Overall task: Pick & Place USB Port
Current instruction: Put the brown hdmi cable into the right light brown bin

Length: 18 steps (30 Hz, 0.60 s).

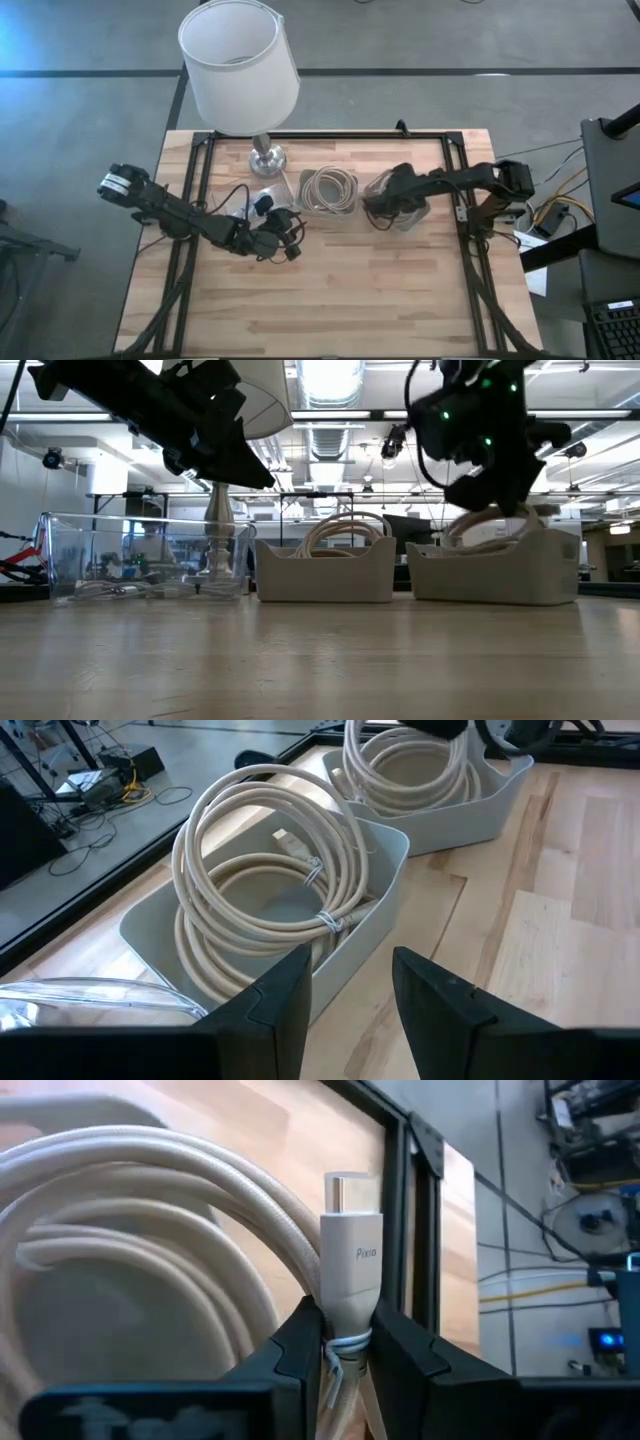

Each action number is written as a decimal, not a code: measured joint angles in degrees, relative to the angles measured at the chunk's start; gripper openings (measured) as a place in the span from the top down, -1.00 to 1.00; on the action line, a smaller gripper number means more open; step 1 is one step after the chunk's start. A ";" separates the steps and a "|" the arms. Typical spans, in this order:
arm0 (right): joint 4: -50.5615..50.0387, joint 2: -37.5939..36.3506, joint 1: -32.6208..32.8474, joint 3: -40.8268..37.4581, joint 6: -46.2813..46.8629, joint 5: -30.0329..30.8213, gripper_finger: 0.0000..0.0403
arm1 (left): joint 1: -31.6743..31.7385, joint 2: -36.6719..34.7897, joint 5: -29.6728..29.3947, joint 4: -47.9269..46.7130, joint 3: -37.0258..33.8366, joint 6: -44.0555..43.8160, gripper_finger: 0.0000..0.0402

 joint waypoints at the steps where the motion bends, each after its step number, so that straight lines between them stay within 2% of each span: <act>1: 0.97 0.00 -0.12 -1.08 0.17 0.00 0.67 | -0.01 0.00 0.00 -0.01 0.00 -0.01 0.28; 5: 6.33 0.00 -0.13 -4.03 -3.27 -0.78 0.61 | 0.01 0.00 -0.01 0.01 0.00 -0.01 0.28; 10: 11.73 0.00 -0.04 -4.92 -12.18 -1.20 0.51 | -0.01 0.00 0.00 0.01 0.00 -0.01 0.28; 18: 10.79 0.00 0.16 -1.04 -17.84 -1.46 0.36 | 0.01 0.00 0.00 0.01 0.00 0.71 0.28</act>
